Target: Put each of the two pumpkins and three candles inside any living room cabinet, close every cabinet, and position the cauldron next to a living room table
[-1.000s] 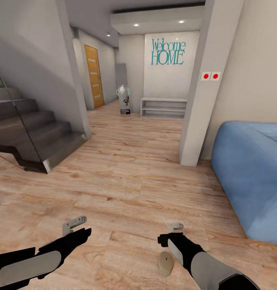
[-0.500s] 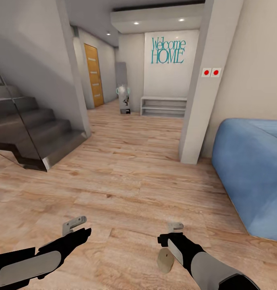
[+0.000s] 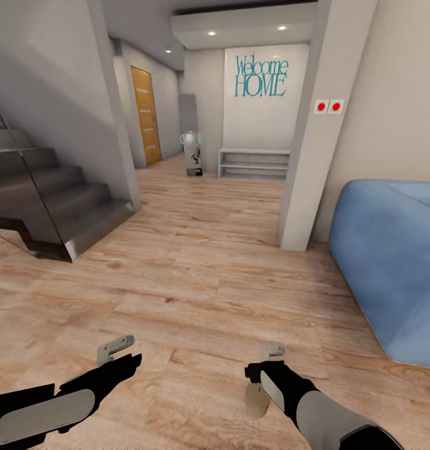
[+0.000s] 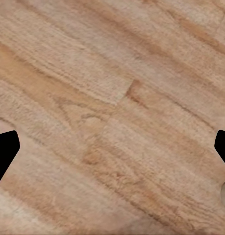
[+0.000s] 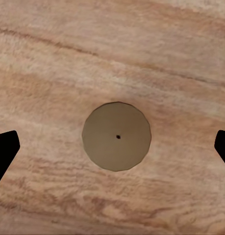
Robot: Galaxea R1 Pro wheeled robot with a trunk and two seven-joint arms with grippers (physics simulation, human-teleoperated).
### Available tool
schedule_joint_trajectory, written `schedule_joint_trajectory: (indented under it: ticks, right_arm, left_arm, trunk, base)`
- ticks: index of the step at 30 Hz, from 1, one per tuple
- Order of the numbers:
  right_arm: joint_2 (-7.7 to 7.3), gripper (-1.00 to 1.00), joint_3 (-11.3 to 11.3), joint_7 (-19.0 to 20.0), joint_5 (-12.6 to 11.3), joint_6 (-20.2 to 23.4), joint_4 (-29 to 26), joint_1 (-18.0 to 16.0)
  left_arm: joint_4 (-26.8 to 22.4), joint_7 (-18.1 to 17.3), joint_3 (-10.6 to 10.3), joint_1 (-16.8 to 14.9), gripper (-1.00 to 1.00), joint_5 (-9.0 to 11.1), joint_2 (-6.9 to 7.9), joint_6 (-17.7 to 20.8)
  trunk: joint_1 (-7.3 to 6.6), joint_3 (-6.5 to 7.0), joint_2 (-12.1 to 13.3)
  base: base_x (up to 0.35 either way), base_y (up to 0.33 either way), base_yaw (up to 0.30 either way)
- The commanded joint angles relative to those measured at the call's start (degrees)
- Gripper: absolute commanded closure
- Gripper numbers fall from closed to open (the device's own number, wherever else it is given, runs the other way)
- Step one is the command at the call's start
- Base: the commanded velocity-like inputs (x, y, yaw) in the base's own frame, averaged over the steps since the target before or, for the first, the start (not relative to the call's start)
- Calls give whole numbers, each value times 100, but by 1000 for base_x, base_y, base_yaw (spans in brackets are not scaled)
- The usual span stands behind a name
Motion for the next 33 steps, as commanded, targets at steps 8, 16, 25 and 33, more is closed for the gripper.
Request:
schedule_joint_trajectory:
  ticks: [8, 16, 25, 33]
  right_arm:
    - [0, -100, 45, -38, -55, 31, -11, -2]
    - [-5, -100, 41, -38, -55, 31, -11, -2]
    - [-5, -100, 40, -38, -55, 31, -11, -2]
    - [-5, -100, 40, -38, -55, 31, -11, -2]
  left_arm:
    - [-6, 4, -17, -11, -100, 30, -2, -28]
    - [-6, 5, -23, -9, -100, 31, 0, -32]
    - [-6, 5, -24, -10, -100, 36, 0, -31]
    - [-6, 5, -23, -10, -100, 40, -4, -31]
  trunk:
    - [59, -175, -92]
    - [79, -352, -103]
    - [103, -552, -115]
    - [123, -729, -126]
  base:
    - [0, 0, 0]
    - [0, 0, 0]
    - [0, 0, 0]
    - [0, 0, 0]
